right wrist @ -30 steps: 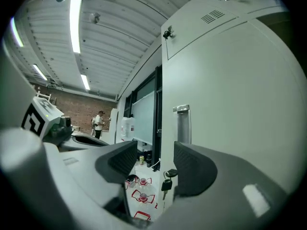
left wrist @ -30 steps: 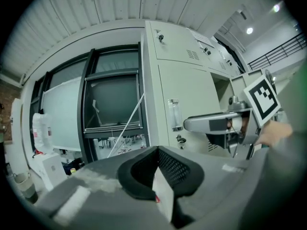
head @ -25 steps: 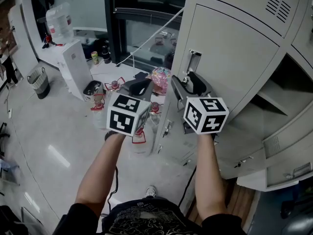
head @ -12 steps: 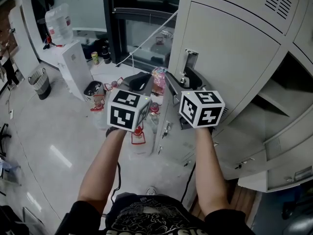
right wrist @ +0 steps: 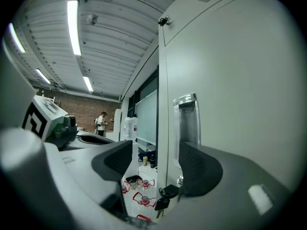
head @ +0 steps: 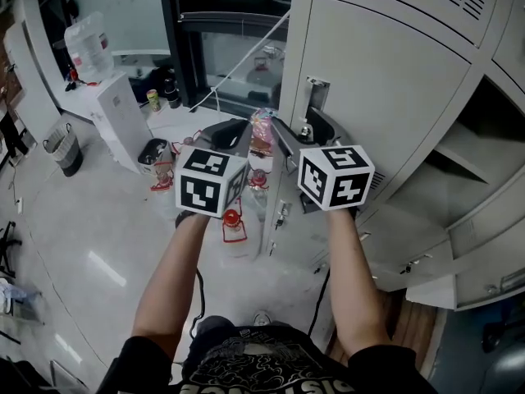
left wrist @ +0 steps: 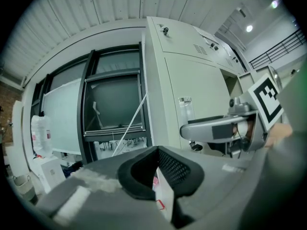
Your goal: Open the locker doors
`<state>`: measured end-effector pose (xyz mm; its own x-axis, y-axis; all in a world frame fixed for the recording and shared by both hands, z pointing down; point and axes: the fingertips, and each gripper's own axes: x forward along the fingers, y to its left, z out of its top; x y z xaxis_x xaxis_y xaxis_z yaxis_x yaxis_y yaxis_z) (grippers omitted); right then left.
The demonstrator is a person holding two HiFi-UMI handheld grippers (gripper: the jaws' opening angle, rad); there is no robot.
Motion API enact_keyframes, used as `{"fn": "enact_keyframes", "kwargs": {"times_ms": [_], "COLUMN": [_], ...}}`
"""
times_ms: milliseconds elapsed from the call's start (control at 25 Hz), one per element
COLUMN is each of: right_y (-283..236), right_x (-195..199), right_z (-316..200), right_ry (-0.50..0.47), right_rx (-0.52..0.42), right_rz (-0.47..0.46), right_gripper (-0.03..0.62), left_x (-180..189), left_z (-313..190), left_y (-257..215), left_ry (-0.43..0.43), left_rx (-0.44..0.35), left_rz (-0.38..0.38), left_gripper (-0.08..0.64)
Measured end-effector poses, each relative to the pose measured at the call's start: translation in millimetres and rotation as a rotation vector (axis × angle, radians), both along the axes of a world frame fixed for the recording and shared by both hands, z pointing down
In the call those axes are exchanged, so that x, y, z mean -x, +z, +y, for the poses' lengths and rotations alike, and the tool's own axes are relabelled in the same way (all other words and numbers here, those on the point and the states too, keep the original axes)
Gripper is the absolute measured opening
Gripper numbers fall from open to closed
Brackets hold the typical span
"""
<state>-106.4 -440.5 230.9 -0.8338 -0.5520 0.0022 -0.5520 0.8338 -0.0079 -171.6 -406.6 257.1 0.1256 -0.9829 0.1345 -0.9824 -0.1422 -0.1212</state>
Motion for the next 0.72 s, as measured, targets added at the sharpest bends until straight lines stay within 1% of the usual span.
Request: {"fn": "enact_keyframes", "kwargs": {"times_ms": [160,520,720], "right_y": [0.0,-0.1,0.4], "right_x": [1.3,3.0,0.7], "right_z": [-0.5,9.4,24.0], "right_ry": [0.016,0.131,0.193], "right_rx": [0.005,0.012,0.007], "right_rz": [-0.003,0.001,-0.001], "right_gripper": [0.291,0.290,0.285], "left_x": [0.5,8.5,6.9], "left_z": [-4.0,-2.6,4.7], "left_y": [5.0,5.4,9.7], "left_ry": [0.042,0.172,0.241], "left_rx": [0.004,0.008,0.011], "left_rz": [0.011,0.027,0.035], "left_gripper": [0.005,0.005,0.005]}}
